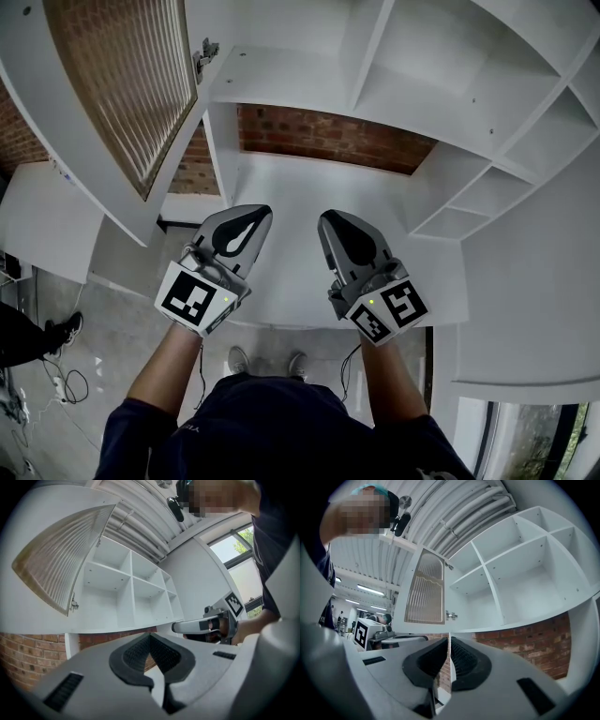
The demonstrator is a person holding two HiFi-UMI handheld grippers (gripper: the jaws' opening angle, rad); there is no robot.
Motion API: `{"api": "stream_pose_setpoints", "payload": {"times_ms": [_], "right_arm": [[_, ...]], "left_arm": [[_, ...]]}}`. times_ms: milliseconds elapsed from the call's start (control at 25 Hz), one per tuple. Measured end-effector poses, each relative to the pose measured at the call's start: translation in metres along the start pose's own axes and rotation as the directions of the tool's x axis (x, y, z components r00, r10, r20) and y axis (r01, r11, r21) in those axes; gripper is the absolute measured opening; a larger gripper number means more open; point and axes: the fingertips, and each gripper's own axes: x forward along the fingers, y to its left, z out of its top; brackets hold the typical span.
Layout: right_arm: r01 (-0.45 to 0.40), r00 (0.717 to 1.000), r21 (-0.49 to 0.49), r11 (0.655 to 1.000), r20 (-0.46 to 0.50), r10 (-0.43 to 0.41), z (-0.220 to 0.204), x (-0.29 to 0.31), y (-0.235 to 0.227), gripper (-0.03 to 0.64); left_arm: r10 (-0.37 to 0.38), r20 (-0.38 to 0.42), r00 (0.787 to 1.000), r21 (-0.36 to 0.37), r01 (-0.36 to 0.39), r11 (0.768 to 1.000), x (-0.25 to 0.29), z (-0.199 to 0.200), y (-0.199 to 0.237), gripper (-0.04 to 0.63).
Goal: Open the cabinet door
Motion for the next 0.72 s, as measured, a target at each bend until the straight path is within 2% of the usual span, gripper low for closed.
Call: {"api": "stream_pose_setpoints", "payload": {"times_ms": [720], "right_arm": [[0.022, 1.0, 0.014, 1.0, -0.011, -0.022, -0.0093, 0.0, -0.0103, 0.04]], "left_arm": [[-0.018, -0.009, 1.0, -0.01, 0.018, 1.0, 0.0096, -0.007, 0.0015, 0.008]]}}
